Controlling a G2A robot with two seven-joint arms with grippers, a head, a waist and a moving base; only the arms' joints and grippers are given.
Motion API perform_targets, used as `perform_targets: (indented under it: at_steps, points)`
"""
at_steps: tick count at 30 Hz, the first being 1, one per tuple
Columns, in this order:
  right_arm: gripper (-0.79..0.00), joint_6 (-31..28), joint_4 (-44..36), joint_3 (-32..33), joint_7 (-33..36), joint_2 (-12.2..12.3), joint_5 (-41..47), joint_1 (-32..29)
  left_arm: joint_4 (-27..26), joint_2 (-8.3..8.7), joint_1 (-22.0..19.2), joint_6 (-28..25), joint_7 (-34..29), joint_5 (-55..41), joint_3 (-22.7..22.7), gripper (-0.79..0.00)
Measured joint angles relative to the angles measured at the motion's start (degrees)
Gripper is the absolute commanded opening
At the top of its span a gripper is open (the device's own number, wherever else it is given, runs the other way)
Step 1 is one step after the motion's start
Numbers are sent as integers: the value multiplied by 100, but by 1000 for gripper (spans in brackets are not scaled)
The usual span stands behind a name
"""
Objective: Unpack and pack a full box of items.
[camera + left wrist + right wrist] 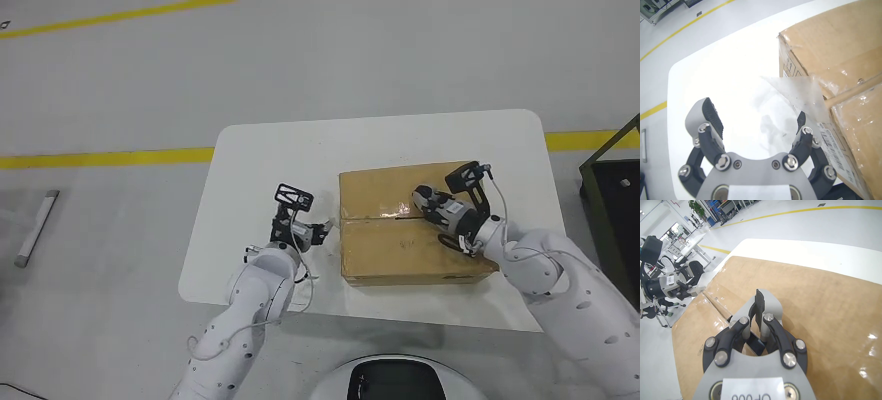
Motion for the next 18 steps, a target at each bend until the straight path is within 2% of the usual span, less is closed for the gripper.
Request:
perform_targets:
  at_steps: [11, 18]
  points:
    - [-785, -7, 108, -45, 19, -38, 38, 93, -272, -45, 118, -250, 112, -738, -345, 0]
    - [-785, -23, 157, -40, 19, -55, 58, 124, -73, -116, -123, -335, 122, -686, -219, 0]
